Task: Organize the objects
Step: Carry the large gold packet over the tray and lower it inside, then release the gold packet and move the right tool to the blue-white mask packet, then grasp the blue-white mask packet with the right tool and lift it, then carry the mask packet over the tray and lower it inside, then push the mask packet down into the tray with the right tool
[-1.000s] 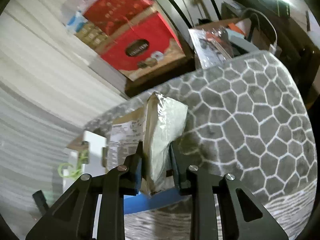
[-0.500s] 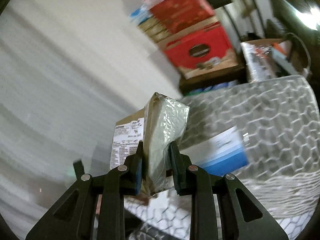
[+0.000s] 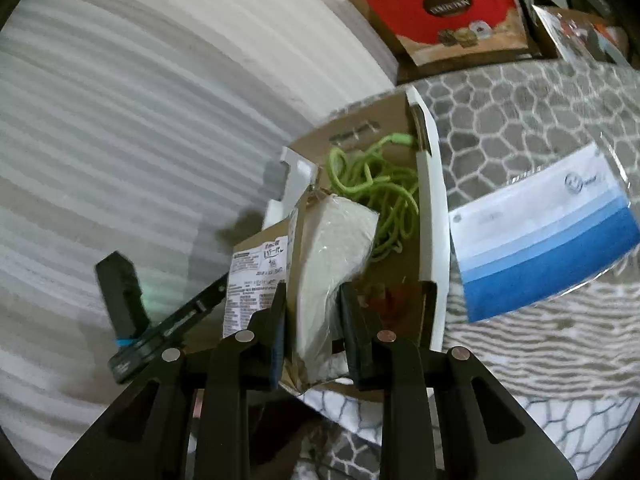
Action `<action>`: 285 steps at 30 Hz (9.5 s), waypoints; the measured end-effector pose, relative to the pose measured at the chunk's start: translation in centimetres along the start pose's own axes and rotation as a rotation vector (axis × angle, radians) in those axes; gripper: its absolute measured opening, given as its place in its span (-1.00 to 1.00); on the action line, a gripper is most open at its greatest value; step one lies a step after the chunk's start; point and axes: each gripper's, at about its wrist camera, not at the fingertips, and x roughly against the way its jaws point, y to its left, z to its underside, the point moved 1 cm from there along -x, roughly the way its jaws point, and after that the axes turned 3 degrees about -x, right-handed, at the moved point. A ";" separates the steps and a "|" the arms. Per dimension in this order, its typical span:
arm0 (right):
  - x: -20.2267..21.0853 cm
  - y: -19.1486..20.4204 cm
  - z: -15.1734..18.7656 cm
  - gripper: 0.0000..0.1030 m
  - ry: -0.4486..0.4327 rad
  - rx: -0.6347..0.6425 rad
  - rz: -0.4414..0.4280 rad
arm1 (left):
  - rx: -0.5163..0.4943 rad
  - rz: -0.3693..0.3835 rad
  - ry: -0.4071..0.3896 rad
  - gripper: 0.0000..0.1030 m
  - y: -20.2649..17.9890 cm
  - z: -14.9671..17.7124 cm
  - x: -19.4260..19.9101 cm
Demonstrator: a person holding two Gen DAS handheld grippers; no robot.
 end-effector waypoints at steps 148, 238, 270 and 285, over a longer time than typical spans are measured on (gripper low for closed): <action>9.3 12.0 -9.9 -0.96 -0.315 0.370 0.153 | -0.130 -0.081 0.033 -0.70 -3.3 1.7 -2.8; -10.0 1.4 -3.6 -0.87 0.016 0.383 0.350 | -0.311 -0.094 0.134 -0.52 -9.3 -4.2 -7.3; -3.2 -2.4 -3.5 -0.12 -0.001 0.225 0.337 | -0.205 -0.104 0.052 0.08 -4.2 -3.0 -3.6; -3.8 -2.4 -3.5 -0.68 0.033 0.194 0.283 | -0.128 -0.063 0.103 -0.33 -4.8 -2.5 -4.3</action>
